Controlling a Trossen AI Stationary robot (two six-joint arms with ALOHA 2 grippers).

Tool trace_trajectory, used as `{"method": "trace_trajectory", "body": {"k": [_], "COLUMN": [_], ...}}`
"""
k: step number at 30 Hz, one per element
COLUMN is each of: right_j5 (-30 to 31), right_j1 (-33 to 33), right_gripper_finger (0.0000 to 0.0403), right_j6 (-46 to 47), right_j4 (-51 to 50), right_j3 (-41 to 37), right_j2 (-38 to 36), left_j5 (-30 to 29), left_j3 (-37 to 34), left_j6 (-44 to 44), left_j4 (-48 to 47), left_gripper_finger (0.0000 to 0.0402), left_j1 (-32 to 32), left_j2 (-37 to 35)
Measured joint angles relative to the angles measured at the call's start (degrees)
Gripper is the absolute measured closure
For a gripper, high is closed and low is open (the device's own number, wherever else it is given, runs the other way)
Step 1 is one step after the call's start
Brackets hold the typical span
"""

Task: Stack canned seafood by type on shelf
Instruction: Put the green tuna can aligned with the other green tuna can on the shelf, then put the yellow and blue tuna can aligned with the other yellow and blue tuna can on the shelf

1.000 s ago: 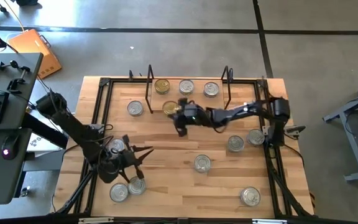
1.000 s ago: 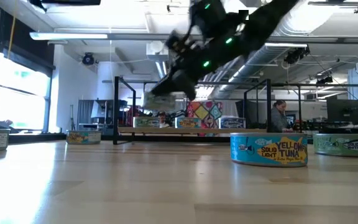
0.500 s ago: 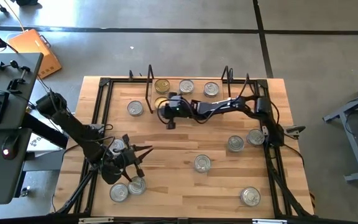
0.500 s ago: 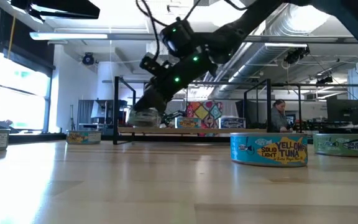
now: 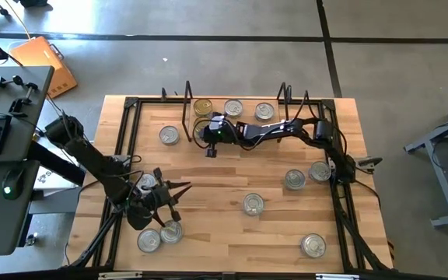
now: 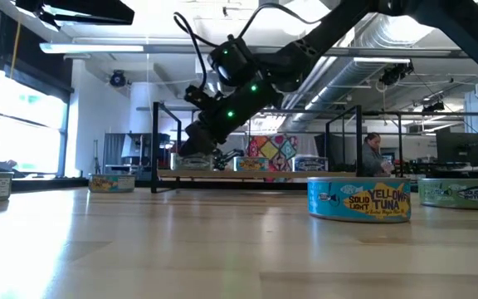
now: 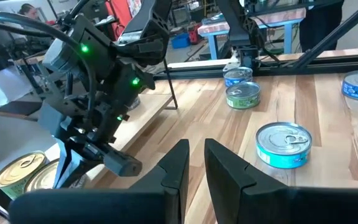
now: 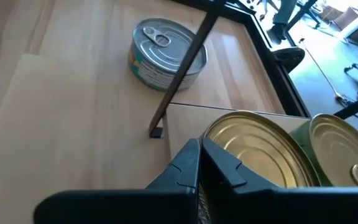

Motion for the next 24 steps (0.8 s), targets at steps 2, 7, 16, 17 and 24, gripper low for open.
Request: {"method": "trace_trajectory", "body": {"k": [2,7,16,17,24], "right_j5": [0.0,0.2,2.6,3.9,5.7], "right_j1": [0.0,0.0,0.0,0.0,0.4], "right_gripper_finger": [0.0402,0.0397,0.0283,0.027,0.0232], "right_j6": [0.0,0.0,1.1,1.1,1.0], "right_j4": [0.0,0.4,2.0,2.1,2.3], "right_j3": [0.0,-0.1,-0.2,-0.2,-0.2], "right_j2": [0.0,0.0,0.1,0.1,0.1], "left_j5": [0.0,0.0,0.0,0.0,0.0], "left_j3": [0.0,0.0,0.0,0.0,0.0], "left_j6": [0.0,0.0,-0.2,-0.3,-0.4], "left_j4": [0.0,0.0,0.0,0.0,0.0], "left_gripper_finger": [0.036,0.036,0.036,0.036,0.036], "left_j1": [0.0,0.0,0.0,0.0,0.0], "left_j2": [0.0,0.0,0.0,0.0,0.0]}}
